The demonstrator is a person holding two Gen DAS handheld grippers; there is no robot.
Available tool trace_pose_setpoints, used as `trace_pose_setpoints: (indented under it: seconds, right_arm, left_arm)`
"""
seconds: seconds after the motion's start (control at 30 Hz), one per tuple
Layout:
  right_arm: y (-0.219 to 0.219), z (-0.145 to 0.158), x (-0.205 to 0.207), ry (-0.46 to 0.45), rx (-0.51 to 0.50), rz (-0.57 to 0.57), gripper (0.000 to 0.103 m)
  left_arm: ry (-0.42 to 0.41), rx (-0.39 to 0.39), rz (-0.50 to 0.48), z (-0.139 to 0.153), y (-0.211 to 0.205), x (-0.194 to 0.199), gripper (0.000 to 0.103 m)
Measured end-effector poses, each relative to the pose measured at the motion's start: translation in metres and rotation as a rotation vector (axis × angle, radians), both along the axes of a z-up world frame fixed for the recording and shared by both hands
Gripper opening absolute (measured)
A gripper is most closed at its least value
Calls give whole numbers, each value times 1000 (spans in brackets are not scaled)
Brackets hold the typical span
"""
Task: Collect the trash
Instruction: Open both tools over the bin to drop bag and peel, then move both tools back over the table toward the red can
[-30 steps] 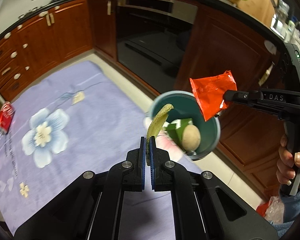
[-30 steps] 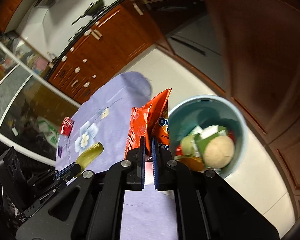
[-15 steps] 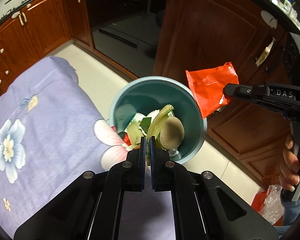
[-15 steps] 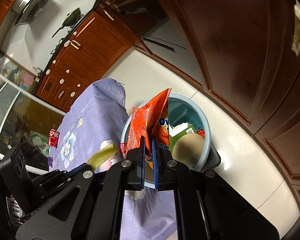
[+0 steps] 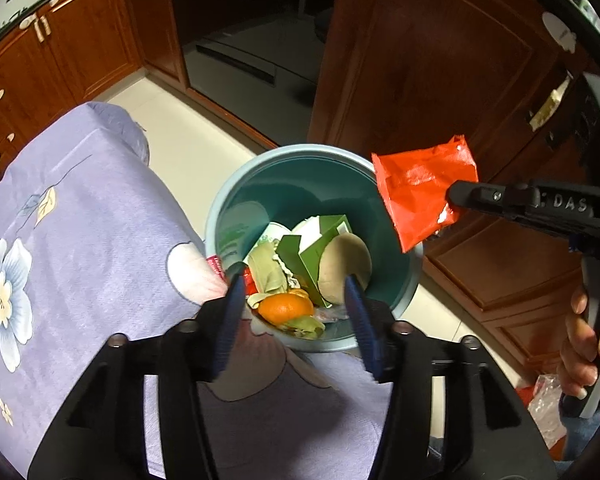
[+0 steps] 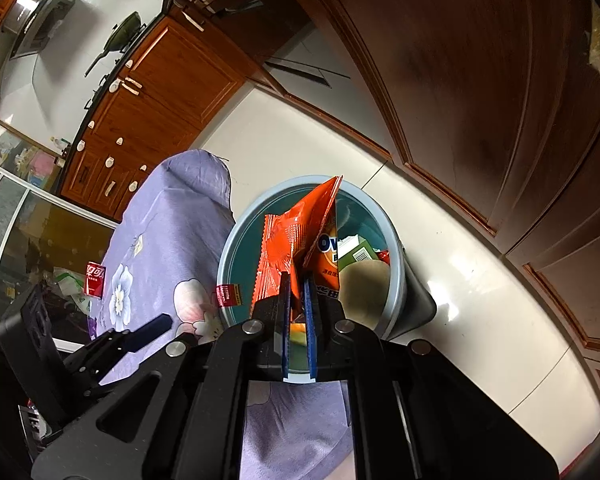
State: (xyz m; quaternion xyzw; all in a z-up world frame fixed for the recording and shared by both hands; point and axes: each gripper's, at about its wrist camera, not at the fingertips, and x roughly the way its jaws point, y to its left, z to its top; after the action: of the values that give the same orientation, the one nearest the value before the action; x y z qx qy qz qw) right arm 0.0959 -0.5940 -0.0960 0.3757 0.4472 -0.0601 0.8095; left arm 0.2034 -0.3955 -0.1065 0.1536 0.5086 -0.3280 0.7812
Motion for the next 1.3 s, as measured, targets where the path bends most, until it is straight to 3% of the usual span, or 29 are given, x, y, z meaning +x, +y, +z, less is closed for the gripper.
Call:
trace_pose_setpoints:
  seconds: [0.17, 0.3, 0.37, 0.43, 0.5, 0.6, 1.3]
  right_arm:
    - [7, -5, 11, 10, 8, 24, 6]
    - [14, -9, 20, 22, 23, 48, 10]
    - [17, -12, 24, 29, 36, 60, 18]
    - [21, -13, 27, 36, 39, 59, 46]
    - [22, -13, 28, 37, 37, 52, 62]
    - [23, -14, 28, 50, 33, 41, 73]
    - [47, 3, 27, 110, -55, 7, 85]
  left_arm:
    - [-13, -27, 56, 7, 16, 3, 86]
    - [-15, -45, 84, 12, 28, 5, 92]
    - [-10, -52, 94, 12, 32, 6, 93]
    - [-5, -57, 101, 13, 35, 8, 93]
    - [0, -57, 106, 12, 39, 8, 93]
    - [6, -61, 111, 12, 40, 9, 93]
    - [-9, -112, 131, 31, 71, 1, 95]
